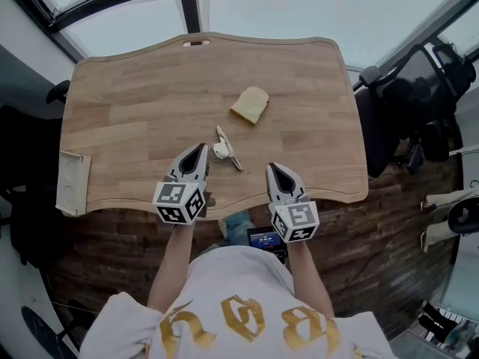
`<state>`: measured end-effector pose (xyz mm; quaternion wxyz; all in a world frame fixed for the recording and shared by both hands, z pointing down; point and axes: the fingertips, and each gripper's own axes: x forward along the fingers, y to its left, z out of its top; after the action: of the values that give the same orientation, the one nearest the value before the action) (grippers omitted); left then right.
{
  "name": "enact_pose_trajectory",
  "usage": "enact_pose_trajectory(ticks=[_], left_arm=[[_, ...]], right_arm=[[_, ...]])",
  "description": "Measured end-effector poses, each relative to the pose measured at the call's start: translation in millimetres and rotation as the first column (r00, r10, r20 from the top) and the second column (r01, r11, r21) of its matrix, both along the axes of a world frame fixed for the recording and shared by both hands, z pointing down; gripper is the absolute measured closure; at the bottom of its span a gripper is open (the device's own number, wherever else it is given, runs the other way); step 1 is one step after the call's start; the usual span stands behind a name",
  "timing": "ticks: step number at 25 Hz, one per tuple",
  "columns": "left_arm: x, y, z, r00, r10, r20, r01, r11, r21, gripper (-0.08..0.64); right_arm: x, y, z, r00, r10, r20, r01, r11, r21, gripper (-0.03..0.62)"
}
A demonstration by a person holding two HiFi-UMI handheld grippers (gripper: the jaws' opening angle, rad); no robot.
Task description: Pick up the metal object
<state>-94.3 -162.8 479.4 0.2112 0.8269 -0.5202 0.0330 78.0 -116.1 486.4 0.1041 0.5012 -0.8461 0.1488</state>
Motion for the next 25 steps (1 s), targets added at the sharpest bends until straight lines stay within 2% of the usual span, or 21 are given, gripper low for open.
enact_pose_trajectory(ticks=[11,21,25], left_arm=[[0,-7,46,1.000,-0.016,-0.010,0.015,0.994,-0.106,0.540],[1,-8,100,0.999,-0.023,-0.027,0.016,0.974,-0.227,0.540],[0,-11,117,0.995,-0.045,-0.084,0.021,0.963,-0.270,0.540]], right_arm=[[-1,-16,34,1.000,-0.021,-0.018,0.020,0.998,-0.068,0.581],[-7,-21,74,0.999,-0.036,-0.039,0.029,0.987,-0.160,0.581],[-10,-26,84,0.998,-0.047,-0.045,0.038,0.982,-0.186,0.581]])
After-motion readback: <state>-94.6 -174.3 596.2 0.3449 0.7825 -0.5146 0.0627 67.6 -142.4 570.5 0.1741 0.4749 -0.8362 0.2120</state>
